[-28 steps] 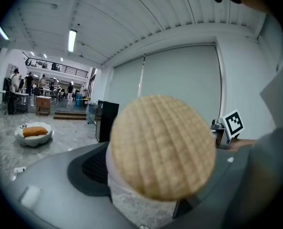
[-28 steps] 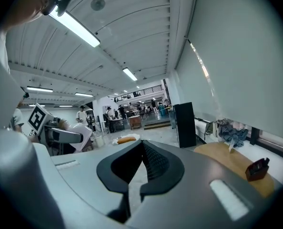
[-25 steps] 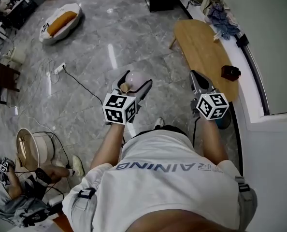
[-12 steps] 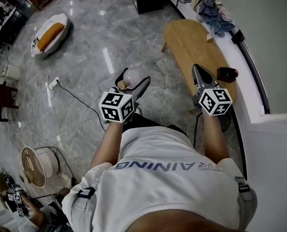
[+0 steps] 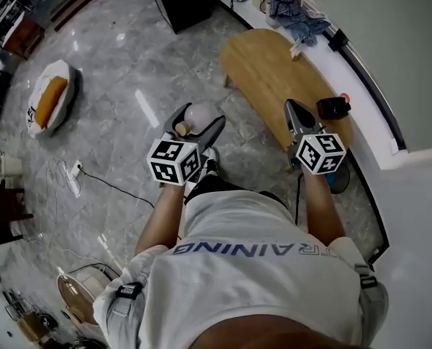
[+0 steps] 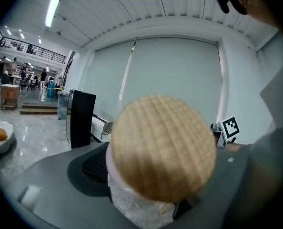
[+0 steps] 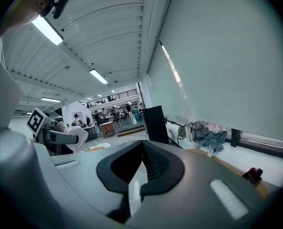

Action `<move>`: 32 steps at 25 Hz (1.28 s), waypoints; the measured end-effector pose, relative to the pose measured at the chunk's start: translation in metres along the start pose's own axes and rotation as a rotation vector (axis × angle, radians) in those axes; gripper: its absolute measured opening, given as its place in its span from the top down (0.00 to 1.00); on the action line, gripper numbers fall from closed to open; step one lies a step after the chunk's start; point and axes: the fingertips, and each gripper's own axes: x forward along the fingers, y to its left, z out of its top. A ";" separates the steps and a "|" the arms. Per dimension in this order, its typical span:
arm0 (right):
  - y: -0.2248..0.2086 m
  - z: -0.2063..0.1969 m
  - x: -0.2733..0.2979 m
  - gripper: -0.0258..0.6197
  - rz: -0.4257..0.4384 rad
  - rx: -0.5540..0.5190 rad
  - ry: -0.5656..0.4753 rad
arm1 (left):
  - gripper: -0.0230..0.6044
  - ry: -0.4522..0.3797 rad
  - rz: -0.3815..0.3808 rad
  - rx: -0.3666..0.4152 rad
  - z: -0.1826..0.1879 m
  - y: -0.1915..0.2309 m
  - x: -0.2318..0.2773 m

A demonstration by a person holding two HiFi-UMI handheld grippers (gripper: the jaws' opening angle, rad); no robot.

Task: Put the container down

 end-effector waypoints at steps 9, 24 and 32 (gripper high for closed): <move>-0.049 0.040 0.120 0.94 -0.188 0.025 0.010 | 0.32 0.074 -0.123 0.017 0.058 0.110 0.107; -0.108 0.062 0.218 0.94 -0.355 0.074 0.015 | 0.32 0.159 -0.234 0.042 0.101 0.191 0.246; -0.171 0.061 0.216 0.94 -0.351 0.114 0.017 | 0.32 0.196 -0.257 0.068 0.101 0.148 0.309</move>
